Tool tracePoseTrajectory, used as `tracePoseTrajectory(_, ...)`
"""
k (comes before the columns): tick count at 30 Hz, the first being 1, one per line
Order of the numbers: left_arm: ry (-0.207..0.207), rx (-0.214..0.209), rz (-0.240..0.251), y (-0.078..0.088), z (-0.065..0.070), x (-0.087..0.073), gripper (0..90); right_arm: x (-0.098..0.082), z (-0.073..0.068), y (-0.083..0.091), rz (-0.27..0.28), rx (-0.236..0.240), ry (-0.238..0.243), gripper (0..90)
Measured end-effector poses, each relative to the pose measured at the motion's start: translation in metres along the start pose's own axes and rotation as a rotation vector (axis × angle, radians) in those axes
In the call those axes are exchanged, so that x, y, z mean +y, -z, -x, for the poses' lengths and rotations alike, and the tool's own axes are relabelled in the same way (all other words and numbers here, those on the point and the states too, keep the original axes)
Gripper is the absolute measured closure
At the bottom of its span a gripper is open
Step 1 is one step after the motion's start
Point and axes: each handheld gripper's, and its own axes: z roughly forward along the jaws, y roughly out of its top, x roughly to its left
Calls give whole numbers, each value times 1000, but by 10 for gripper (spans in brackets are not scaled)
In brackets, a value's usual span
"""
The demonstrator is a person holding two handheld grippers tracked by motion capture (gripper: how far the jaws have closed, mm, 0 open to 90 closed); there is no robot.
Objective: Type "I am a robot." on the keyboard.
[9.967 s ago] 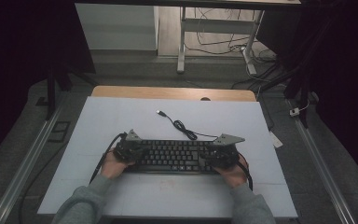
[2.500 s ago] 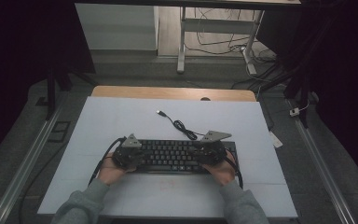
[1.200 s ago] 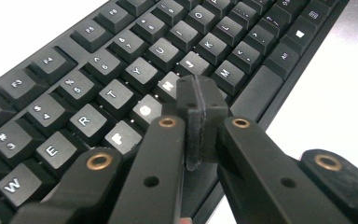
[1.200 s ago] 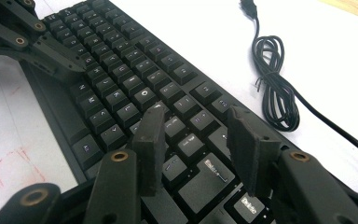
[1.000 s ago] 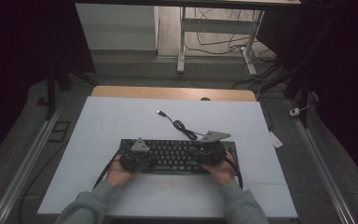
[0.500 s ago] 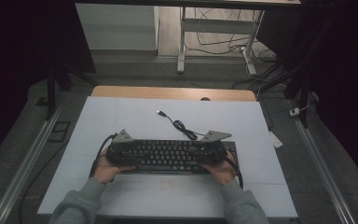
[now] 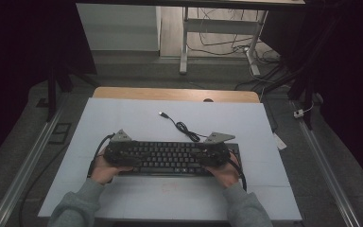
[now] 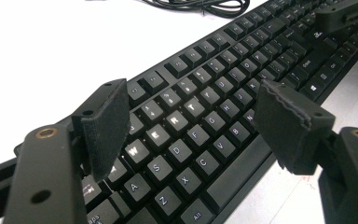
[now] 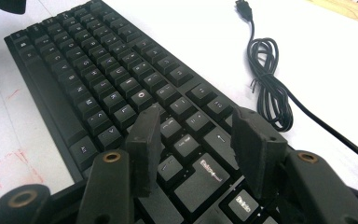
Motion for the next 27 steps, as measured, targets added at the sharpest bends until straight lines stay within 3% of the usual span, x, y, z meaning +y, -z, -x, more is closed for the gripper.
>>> tracePoseTrajectory(21, -14, 10, -15, -1, -1, -1, 271, 4, -4, 0, 17, 10, 2, 522)
tracePoseTrajectory(27, -19, 10, -19, -2, 0, -1, 270, 9, -8, 0, 28, 25, 12, 561)
